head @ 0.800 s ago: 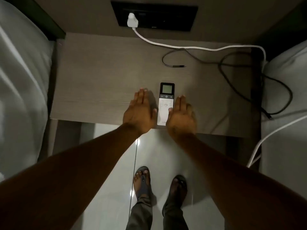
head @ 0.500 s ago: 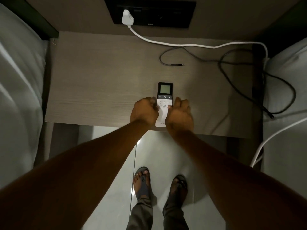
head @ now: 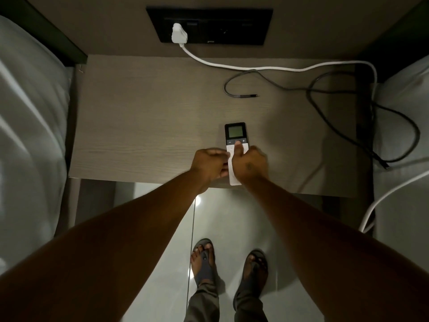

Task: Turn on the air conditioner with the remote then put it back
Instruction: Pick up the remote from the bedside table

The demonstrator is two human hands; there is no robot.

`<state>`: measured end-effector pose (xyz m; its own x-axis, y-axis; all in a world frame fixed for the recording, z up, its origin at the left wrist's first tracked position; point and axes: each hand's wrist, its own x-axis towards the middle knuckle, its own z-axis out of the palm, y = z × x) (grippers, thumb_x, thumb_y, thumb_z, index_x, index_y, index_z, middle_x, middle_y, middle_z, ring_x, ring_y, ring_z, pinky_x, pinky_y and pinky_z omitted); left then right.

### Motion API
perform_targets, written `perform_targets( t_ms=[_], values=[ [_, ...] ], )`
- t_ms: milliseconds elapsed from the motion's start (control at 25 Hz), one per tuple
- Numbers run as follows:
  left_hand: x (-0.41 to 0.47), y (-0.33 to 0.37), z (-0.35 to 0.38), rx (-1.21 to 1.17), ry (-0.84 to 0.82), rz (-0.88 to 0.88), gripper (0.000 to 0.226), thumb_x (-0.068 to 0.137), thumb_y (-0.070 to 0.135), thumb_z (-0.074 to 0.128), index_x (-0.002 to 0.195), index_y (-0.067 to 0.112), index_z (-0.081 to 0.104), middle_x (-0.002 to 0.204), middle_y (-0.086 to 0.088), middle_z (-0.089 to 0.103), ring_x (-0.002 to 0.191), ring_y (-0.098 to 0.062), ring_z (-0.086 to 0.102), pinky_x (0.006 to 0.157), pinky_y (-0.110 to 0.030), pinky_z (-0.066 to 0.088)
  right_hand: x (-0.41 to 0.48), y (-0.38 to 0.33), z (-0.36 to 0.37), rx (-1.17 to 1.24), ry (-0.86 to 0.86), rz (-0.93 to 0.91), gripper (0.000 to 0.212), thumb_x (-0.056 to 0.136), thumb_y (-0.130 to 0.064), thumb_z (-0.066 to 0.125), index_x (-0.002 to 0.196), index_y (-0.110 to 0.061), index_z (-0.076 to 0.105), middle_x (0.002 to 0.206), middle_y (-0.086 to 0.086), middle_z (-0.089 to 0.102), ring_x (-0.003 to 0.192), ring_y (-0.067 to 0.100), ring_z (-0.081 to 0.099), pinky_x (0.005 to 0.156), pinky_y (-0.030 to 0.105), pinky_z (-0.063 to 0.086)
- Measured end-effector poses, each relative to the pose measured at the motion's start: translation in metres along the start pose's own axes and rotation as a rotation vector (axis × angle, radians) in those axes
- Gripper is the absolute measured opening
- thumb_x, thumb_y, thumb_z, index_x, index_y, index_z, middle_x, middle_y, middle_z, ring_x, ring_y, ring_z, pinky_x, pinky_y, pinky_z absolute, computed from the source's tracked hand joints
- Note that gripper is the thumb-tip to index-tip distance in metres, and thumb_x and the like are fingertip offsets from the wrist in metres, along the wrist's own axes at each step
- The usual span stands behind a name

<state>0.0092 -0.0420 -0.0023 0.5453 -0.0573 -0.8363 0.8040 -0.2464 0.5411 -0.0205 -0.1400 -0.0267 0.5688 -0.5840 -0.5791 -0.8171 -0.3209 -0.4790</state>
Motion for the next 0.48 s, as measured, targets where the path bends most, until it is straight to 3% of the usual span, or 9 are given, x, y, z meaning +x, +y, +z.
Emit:
perform_targets(
  t_ms=[120, 280, 360, 480],
  values=[
    [-0.018, 0.01, -0.005, -0.041, -0.014, 0.019, 0.027, 0.088, 0.008, 0.068, 0.114, 0.001, 0.068, 0.111, -0.017, 0.071, 0.084, -0.024, 0.071, 0.07, -0.03, 0.061, -0.006, -0.007, -0.013, 0.182, -0.059, 0.109, 0.055, 0.099, -0.051, 0.049, 0.114, -0.001, 0.068, 0.113, 0.019, 0.071, 0.097, 0.033, 0.068, 0.07, 0.025, 0.039],
    [-0.057, 0.041, -0.009, -0.04, -0.014, 0.082, 0.027, 0.088, 0.008, 0.068, 0.114, 0.0, 0.069, 0.109, -0.018, 0.072, 0.087, -0.026, 0.071, 0.084, -0.04, 0.059, -0.027, -0.033, -0.055, 0.312, -0.124, 0.069, 0.044, 0.093, -0.049, 0.06, 0.094, -0.007, 0.073, 0.1, 0.018, 0.076, 0.08, 0.03, 0.07, 0.068, 0.028, 0.052],
    [-0.088, 0.077, -0.008, -0.058, -0.024, 0.16, 0.022, 0.087, 0.009, 0.069, 0.107, 0.001, 0.072, 0.104, -0.018, 0.074, 0.079, -0.024, 0.072, 0.081, -0.038, 0.06, -0.044, -0.065, -0.095, 0.35, -0.102, 0.031, 0.042, 0.092, -0.048, 0.062, 0.093, -0.007, 0.074, 0.097, 0.017, 0.076, 0.081, 0.031, 0.071, 0.072, 0.033, 0.058],
    [-0.155, 0.159, -0.01, -0.084, -0.051, 0.303, 0.015, 0.087, 0.01, 0.071, 0.1, 0.005, 0.075, 0.094, -0.014, 0.077, 0.077, -0.023, 0.075, 0.075, -0.034, 0.062, -0.08, -0.135, -0.178, 0.4, -0.04, -0.08, 0.041, 0.091, -0.049, 0.062, 0.086, -0.01, 0.074, 0.088, 0.015, 0.076, 0.071, 0.026, 0.07, 0.062, 0.026, 0.05]
  ],
)
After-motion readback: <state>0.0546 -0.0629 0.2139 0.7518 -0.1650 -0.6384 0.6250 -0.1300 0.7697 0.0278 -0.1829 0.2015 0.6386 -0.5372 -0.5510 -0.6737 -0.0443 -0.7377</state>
